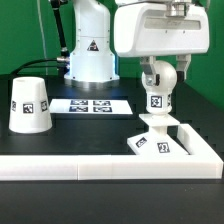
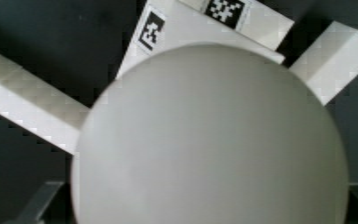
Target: Assemble lamp
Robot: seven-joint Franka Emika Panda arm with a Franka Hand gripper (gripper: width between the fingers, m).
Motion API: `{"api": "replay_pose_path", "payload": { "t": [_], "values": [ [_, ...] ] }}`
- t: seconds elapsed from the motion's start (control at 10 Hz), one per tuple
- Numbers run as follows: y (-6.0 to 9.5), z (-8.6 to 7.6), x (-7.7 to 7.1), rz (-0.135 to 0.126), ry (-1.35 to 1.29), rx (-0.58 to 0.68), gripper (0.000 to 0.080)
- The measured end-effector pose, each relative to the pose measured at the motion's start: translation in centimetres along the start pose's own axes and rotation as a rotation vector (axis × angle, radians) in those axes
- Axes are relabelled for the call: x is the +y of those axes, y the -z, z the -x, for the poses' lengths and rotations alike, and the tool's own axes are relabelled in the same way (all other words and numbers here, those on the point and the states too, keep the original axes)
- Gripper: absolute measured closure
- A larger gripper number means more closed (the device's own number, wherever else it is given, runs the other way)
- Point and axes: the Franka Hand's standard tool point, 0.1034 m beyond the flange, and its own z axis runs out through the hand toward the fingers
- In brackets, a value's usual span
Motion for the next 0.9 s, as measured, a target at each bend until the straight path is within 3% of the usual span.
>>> {"api": "replay_pose_path", "payload": {
  "t": [0.1,0.2,0.3,0.5,0.9],
  "values": [
    [0.0,0.0,0.0,0.000,0.000,0.000,0.0321],
    [0.0,0.0,0.0,-0.001,-0.061,0.000,0.0321],
    [-0.1,-0.1,-0.3,-0.004,-0.180,-0.003,0.0525],
    [-0.1,-0.4,-1.0,-0.007,-0.338,-0.004,0.0770],
    [0.0,-0.5,-0.6,0.002,-0.228,0.014,0.0798]
  ]
}}
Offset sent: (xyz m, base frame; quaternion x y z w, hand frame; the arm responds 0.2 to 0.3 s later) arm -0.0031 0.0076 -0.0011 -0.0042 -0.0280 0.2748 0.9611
